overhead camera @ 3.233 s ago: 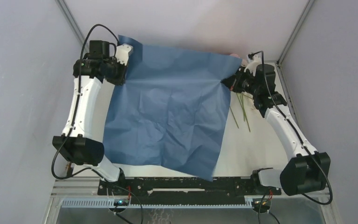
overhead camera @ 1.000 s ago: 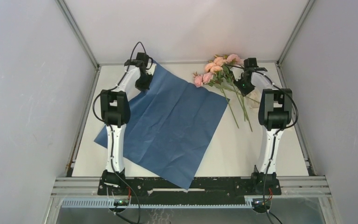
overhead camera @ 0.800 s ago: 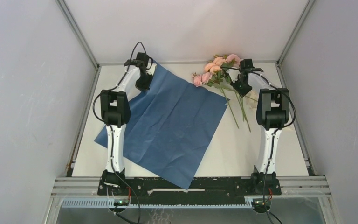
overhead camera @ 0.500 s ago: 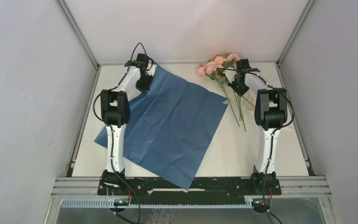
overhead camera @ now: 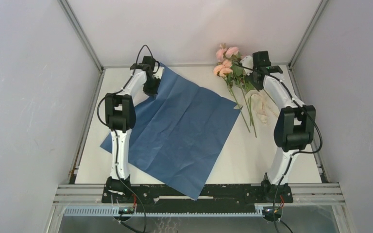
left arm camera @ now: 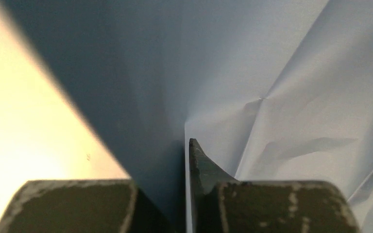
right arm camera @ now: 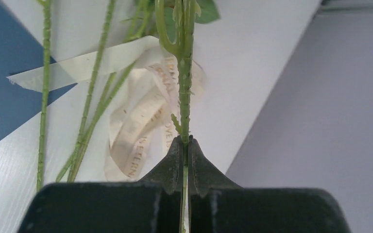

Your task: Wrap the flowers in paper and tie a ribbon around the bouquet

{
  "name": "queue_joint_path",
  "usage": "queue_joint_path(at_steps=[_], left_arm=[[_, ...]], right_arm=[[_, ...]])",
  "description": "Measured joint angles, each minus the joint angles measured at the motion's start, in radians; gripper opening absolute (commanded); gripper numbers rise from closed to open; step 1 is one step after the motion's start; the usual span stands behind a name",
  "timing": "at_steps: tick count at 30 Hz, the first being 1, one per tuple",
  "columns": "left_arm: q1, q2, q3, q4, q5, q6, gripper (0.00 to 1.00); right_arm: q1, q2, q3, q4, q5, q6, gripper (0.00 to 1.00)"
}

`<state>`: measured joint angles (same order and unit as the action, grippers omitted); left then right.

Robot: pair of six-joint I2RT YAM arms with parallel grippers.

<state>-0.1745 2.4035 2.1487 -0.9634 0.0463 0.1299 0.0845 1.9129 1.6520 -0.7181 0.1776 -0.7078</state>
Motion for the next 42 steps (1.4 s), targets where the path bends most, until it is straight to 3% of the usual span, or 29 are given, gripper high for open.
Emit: queue_joint_path(at_steps=[1,4,7,12,17,21,24,27,32,38,42], left_arm=[[0.0,0.0,0.0,0.0,0.003,0.0,0.28],[0.0,0.0,0.0,0.0,0.002,-0.002,0.75],[0.0,0.0,0.002,-0.006,-0.018,0.002,0.99],[0.007,-0.005,0.021,-0.012,-0.138,0.014,1.0],[0.037,-0.083,0.021,-0.002,-0.266,0.05,1.0],[0.079,-0.227,-0.026,0.037,-0.306,0.081,1.0],[0.11,-0.384,-0.138,0.074,-0.306,0.1,1.0],[0.131,-0.521,-0.274,0.095,-0.303,0.118,1.0],[0.135,-0.608,-0.469,0.121,-0.279,0.146,1.0],[0.139,-0.608,-0.602,0.116,-0.245,0.166,1.0],[0.142,-0.612,-0.631,0.118,-0.227,0.167,1.0]], right_arm=[[0.0,-0.024,0.0,-0.002,0.016,0.018,0.0],[0.001,-0.068,0.0,-0.02,0.05,0.085,0.0],[0.003,-0.093,0.0,-0.046,0.055,0.177,0.0],[0.047,-0.179,-0.029,-0.033,-0.068,0.439,0.0],[0.288,-0.299,-0.185,0.181,-0.251,0.749,0.0],[0.497,-0.229,-0.233,0.377,-0.341,1.007,0.0],[0.573,-0.121,-0.24,0.493,-0.367,1.157,0.0],[0.606,-0.006,-0.228,0.531,-0.37,1.238,0.26],[0.598,0.135,-0.123,0.416,-0.374,1.218,0.54],[0.462,0.111,-0.027,0.214,-0.317,1.023,0.56],[0.285,0.095,-0.006,0.143,-0.278,0.924,0.69]])
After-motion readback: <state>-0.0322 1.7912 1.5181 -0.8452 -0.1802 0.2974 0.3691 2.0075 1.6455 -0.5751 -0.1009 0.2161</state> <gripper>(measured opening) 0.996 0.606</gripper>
